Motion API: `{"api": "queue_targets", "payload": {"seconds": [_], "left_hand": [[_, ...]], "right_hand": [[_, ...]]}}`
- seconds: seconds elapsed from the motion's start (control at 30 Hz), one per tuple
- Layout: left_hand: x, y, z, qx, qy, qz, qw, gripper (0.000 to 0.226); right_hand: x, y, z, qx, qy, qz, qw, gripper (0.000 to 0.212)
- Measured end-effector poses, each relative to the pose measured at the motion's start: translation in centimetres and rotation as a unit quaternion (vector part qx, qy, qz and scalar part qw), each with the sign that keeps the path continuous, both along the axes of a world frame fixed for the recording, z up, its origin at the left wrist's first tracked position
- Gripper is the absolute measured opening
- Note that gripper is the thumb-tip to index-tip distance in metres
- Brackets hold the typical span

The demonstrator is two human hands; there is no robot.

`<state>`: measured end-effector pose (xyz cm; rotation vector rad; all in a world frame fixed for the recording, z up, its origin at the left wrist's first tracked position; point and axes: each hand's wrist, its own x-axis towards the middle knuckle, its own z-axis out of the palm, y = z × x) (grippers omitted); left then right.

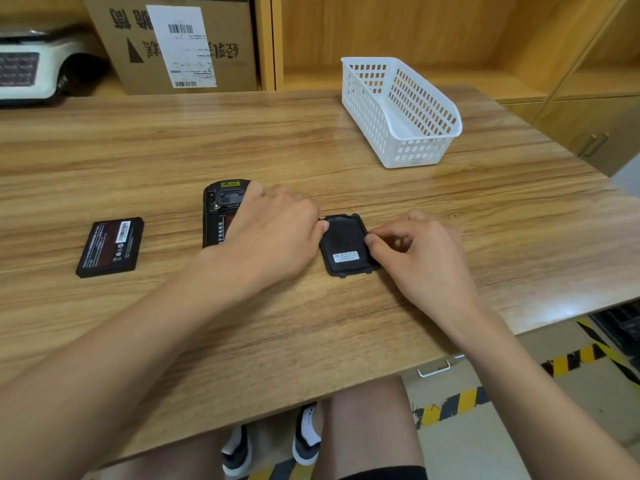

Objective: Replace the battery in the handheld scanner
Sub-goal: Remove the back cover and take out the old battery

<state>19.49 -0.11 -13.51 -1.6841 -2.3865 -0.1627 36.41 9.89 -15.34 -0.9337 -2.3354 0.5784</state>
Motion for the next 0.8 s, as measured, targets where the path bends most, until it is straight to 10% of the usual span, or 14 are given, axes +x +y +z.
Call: {"api": "queue_targets", "payload": {"seconds": [0.8], "left_hand": [[-7.1,-10.9,2.6,0.186,-0.218,0.026,0.958,0.014]], "right_hand": [[-4.0,-2.7,3.3,-0.005,0.029,0.120,0.992,0.017]]}}
